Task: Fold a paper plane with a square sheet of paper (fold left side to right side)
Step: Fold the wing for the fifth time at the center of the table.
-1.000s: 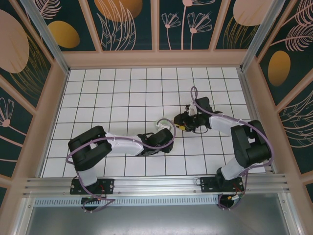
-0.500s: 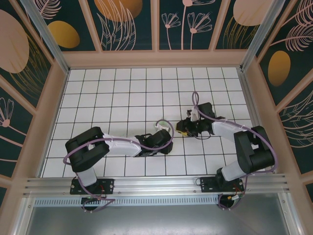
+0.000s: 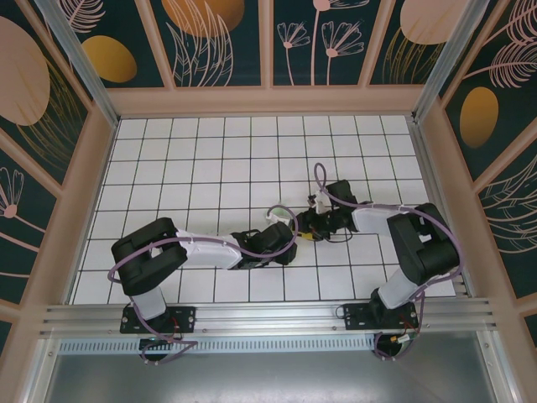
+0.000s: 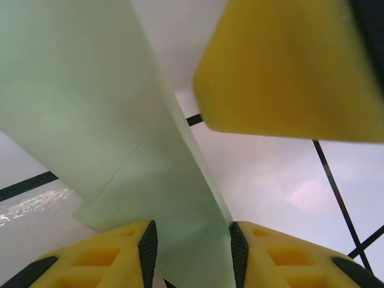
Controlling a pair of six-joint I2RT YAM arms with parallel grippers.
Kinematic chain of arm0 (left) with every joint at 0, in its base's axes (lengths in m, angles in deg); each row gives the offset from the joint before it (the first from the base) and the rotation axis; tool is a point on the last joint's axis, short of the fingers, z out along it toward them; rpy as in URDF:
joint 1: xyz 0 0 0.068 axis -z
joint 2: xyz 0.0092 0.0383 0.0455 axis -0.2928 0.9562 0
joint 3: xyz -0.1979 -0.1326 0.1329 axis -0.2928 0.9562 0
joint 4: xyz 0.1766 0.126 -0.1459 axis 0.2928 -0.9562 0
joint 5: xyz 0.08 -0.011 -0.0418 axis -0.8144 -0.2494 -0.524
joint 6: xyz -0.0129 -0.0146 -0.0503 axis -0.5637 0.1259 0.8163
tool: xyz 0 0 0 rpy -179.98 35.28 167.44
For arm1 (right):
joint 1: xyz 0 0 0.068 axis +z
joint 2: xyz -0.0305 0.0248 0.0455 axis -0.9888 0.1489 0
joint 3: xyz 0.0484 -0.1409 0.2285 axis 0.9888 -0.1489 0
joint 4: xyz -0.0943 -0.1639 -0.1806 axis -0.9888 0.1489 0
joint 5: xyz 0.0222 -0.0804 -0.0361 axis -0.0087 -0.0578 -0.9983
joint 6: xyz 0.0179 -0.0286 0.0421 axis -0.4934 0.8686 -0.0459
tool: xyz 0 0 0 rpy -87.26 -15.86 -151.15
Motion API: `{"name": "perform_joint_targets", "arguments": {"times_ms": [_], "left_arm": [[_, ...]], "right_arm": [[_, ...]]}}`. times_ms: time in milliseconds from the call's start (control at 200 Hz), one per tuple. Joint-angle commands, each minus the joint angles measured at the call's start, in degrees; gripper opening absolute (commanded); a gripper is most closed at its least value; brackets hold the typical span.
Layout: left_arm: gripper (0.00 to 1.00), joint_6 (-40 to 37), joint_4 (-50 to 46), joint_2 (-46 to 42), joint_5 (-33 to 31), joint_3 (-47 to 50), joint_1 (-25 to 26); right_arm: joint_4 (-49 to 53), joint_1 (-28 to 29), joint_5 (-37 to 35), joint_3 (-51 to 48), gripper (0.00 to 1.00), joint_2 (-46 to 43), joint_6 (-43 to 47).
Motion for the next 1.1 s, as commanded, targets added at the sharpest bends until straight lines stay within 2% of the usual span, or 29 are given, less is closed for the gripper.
{"name": "perform_joint_targets", "arguments": {"times_ms": [0,265,681,856,1096], "left_arm": [[0.41,0.14,0.91,-1.09,1.14,0.95,0.48],[0.42,0.34,2.30,-1.71,1.49,1.82,0.33],[0.62,1.49,9.05,-8.57,4.99,5.90,-0.88],[0.68,4.06,10.05,-12.74,5.23,8.69,-3.10],[0.74,11.83,14.46,-19.65,7.78,14.62,-9.73]], "right_arm": [[-1.50,1.14,0.93,2.11,0.45,1.91,0.90],[-0.20,1.92,-1.68,2.80,0.45,4.99,1.30],[0.13,2.14,-2.71,2.66,0.44,6.26,1.10],[0.32,2.22,-2.87,2.62,0.44,6.25,1.21],[0.40,2.31,-2.90,2.73,0.44,6.24,1.21]]}}
